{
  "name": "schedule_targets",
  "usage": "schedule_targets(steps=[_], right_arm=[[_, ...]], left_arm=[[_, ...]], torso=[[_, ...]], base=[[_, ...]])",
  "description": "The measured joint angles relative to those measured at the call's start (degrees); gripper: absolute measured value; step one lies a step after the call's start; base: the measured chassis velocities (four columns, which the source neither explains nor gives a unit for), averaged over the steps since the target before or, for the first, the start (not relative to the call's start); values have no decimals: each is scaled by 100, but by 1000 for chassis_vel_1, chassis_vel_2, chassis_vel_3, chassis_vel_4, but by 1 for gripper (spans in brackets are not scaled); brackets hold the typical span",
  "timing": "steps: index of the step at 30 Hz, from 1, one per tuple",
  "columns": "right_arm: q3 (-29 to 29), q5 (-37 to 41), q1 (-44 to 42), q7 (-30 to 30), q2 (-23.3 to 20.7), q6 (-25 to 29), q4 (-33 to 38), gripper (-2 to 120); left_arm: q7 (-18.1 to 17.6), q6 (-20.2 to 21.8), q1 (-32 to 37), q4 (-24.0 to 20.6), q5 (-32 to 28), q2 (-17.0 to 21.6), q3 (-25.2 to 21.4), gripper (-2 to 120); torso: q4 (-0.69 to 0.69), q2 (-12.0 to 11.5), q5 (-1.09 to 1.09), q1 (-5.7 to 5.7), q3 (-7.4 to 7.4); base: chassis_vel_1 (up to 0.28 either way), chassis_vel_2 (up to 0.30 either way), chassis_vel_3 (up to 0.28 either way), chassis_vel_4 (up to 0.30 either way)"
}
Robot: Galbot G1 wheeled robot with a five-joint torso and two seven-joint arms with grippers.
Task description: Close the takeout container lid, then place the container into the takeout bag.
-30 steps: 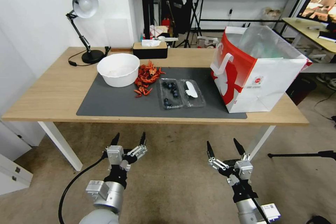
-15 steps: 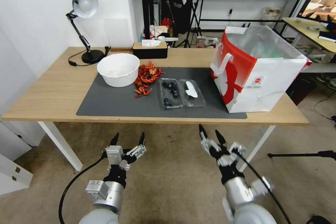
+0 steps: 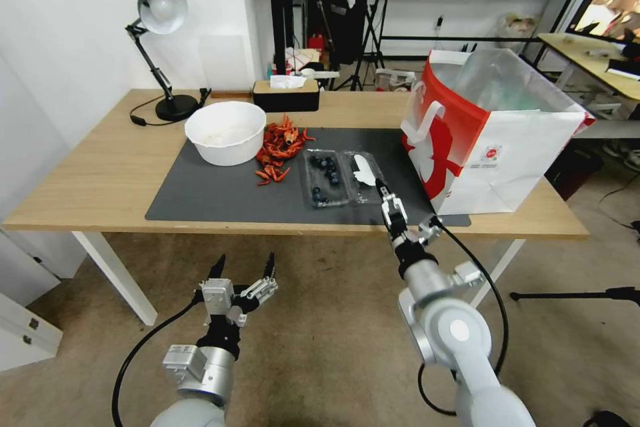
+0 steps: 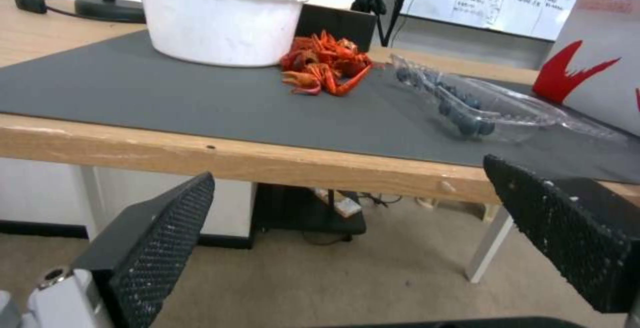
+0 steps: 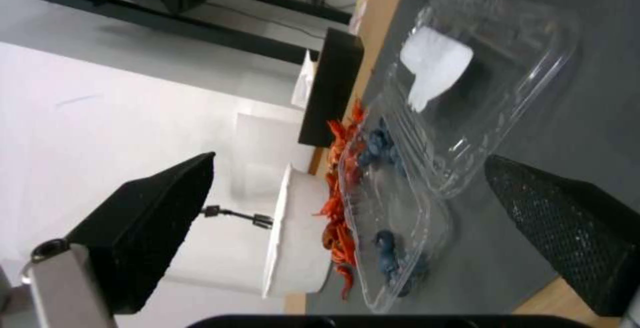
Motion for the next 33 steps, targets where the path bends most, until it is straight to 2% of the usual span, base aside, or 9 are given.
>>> schedule_targets(steps=[7,17,33], right_arm=[[-106,130,433,724,147,-88,-239,100],[-195,219,682,1356,277,-100,-246,100],[-209,203,901,1610,313,-80,-374,100]], left_arm=[[-5,13,12,-6,24,-13,-13,100],[-9,18,7,-5,38,-18,-16,100],[-16,15,24,-20,48,-15,-27,100]], torso=[[1,0,-1,-1,0],[0,0,-1,-1,0],[0,0,0,-1,-1]], base=[[0,0,0,0],[0,0,0,0],[0,0,0,0]])
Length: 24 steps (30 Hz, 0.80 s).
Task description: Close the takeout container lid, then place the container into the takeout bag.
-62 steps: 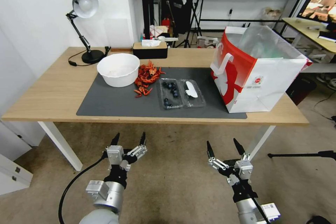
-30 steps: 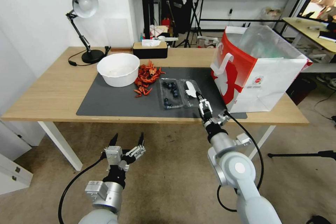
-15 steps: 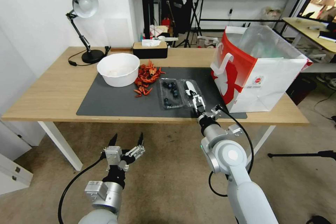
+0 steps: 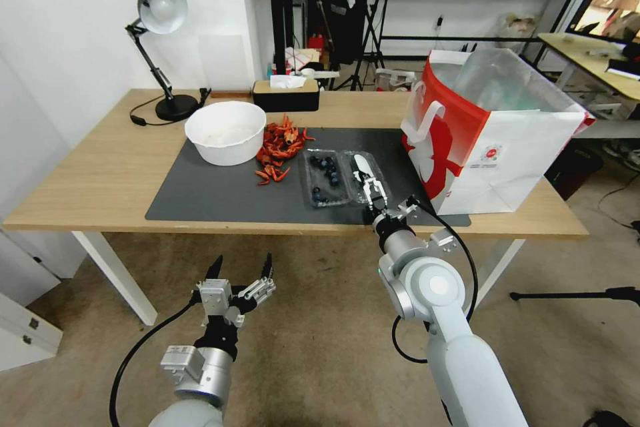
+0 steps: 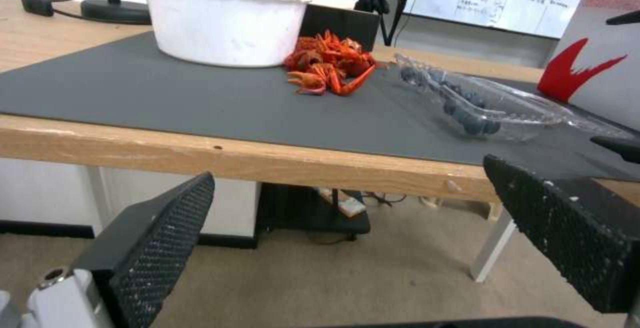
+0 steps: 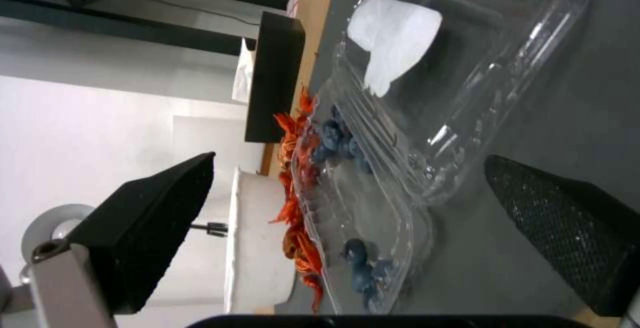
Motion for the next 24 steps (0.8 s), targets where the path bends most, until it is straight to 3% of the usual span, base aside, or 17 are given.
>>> schedule_targets(steps=[24], right_arm=[[-13,44,270,61,58,41,-362,100]], left_arm=[[-18,-38,-3,14,-23,8,-11,100]], torso=[[0,0,0,0,0]], base=[[0,0,0,0]])
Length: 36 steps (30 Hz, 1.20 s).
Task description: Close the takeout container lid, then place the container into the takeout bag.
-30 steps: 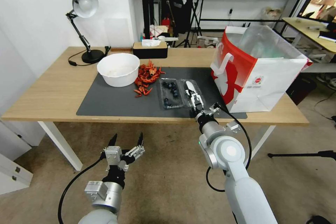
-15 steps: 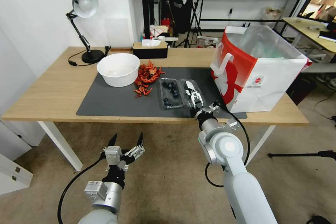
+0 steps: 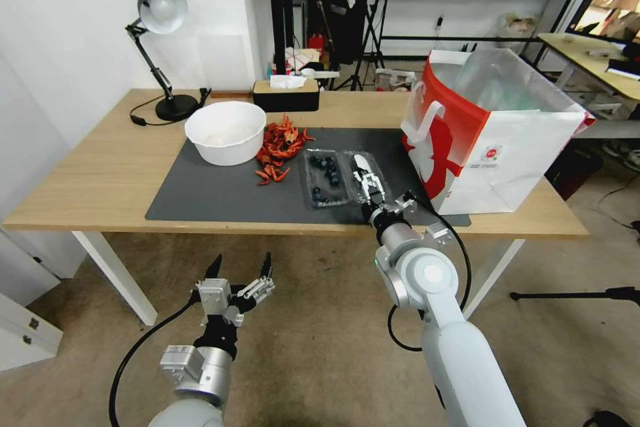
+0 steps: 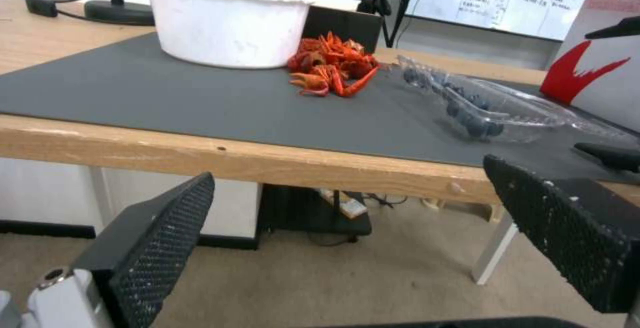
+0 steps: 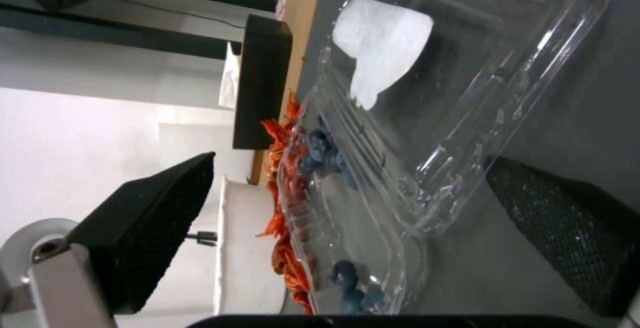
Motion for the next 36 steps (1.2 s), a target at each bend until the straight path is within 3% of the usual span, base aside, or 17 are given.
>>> schedule_targets(steps=[24,36], right_arm=[[-55,-220,158,-227,68,62,-140,100],[-271,-1645,86,-740,-24,224,-22,100]], left_arm=[[-12,-67,47,30,-22,3,-7,100],[-11,-138,90,34,6,-22,-7,100]], torso=[[1,1,1,-1,1],[0,0,-1,0,1]], base=[[0,0,0,0],[0,0,0,0]])
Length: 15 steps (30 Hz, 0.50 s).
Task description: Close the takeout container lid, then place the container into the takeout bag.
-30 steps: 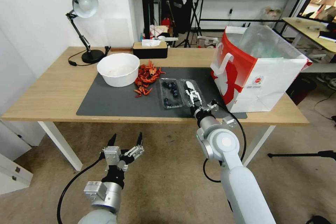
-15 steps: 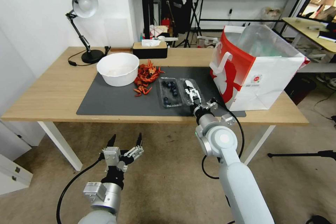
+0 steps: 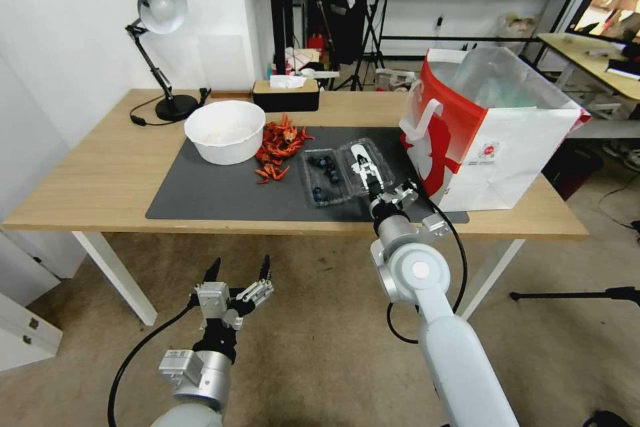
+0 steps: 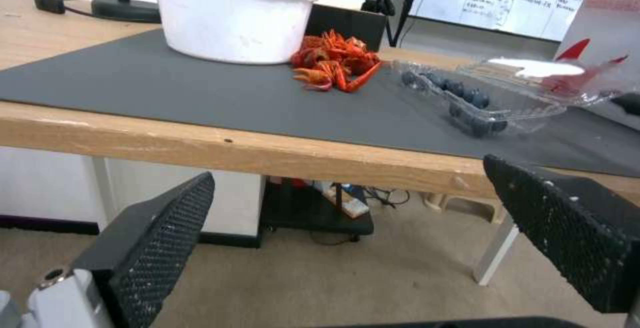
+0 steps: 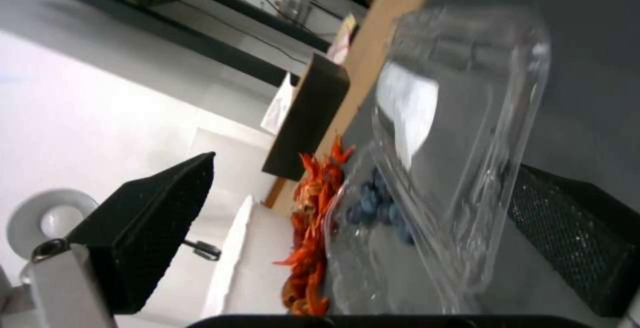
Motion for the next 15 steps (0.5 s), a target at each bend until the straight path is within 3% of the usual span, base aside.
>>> schedule_targets(steps=[2,15], right_arm=[[-56,-499,-2,-170,-35,12,-56,100],[-133,-1602,44,-1002,-181,43,-353,100]], left_arm=[[0,-23,13,0,7,-5,-3,100],[-8,-87,33,-2,11,-22,-18,100]], torso=[[0,0,0,0,0],[0,0,1,0,0]], base=[[0,0,0,0],[0,0,0,0]])
